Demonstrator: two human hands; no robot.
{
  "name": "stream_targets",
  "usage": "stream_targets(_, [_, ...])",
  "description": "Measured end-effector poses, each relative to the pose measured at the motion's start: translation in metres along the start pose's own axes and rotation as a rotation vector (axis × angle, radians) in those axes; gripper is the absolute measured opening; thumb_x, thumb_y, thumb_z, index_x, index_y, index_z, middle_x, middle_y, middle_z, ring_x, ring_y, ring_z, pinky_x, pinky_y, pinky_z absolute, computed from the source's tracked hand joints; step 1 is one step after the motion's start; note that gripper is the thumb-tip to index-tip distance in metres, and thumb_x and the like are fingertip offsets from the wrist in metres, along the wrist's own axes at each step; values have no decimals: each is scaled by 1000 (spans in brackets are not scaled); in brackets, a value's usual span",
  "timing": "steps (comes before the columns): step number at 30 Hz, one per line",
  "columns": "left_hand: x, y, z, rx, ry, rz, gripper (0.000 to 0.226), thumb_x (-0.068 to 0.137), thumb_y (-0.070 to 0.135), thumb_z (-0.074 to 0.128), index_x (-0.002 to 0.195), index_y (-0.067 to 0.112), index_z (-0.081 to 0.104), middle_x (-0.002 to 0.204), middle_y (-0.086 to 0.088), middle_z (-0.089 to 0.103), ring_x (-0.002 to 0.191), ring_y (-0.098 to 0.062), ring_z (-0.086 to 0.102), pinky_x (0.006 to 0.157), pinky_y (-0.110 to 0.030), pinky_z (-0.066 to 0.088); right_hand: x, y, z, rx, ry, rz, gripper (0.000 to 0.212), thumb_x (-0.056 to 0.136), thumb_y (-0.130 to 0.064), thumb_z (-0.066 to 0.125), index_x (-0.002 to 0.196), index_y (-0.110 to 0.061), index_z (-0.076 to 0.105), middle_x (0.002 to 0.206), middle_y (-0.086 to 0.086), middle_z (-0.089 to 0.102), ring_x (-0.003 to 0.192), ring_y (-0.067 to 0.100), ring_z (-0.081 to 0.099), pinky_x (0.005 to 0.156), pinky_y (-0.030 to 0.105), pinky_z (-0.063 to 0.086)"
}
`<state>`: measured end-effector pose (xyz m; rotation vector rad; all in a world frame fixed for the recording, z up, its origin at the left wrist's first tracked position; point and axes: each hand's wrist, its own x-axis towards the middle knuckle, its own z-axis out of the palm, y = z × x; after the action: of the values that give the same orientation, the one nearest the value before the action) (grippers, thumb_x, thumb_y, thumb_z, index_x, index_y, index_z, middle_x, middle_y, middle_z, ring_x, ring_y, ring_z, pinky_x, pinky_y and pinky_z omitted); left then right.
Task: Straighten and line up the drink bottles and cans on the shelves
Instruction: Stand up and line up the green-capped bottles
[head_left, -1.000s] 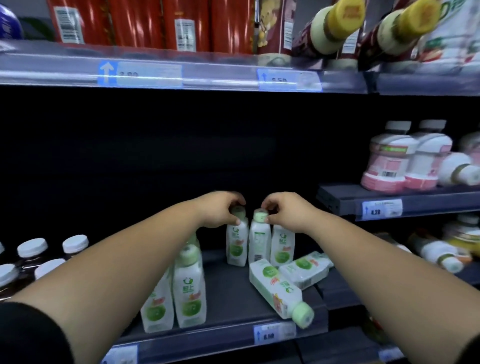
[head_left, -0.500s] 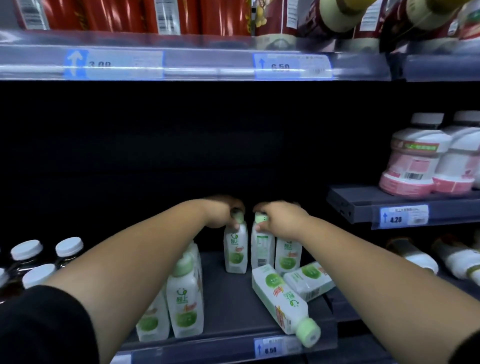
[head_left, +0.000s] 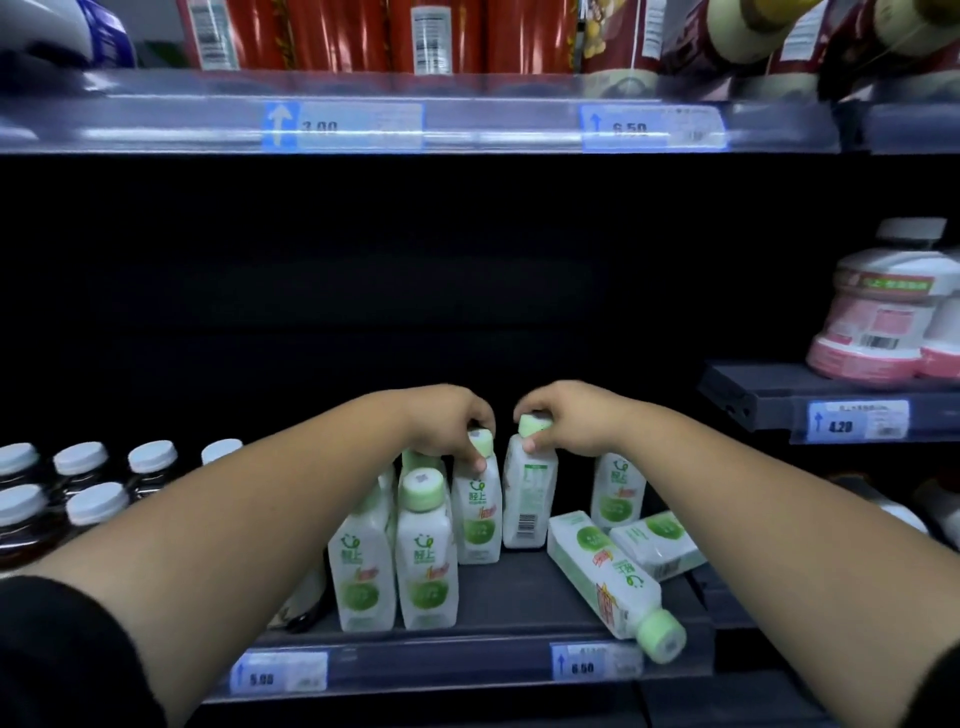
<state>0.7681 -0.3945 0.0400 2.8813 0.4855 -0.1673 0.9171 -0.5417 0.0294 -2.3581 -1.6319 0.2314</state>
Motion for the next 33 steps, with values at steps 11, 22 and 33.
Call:
stream_targets(11, [-1, -3, 11, -46, 61, -4, 49, 78, 40, 81, 122, 33, 61, 120, 11, 60, 106, -12, 57, 89, -32, 50, -25, -10, -7, -127, -184, -19, 56, 86, -22, 73, 137, -38, 54, 132, -15, 51, 123, 11, 51, 100, 31, 45])
stream_targets(22, [-7, -3, 19, -79, 92, 26, 52, 84, 38, 76, 131, 31, 56, 118, 12, 56, 105, -11, 54, 90, -29, 46, -17, -11, 13, 40, 51, -33, 39, 89, -28, 74, 127, -28, 64, 129, -7, 62, 119, 11, 57, 100, 31, 47])
stream_targets(33, [-8, 2, 23, 12, 168, 6, 60, 78, 42, 79, 133, 32, 56, 124, 8, 61, 112, -15, 58, 94, -37, 51, -22, -13, 12, 38, 4, -62, 52, 87, -36, 75, 135, -28, 58, 132, -9, 60, 122, 9, 54, 101, 28, 44])
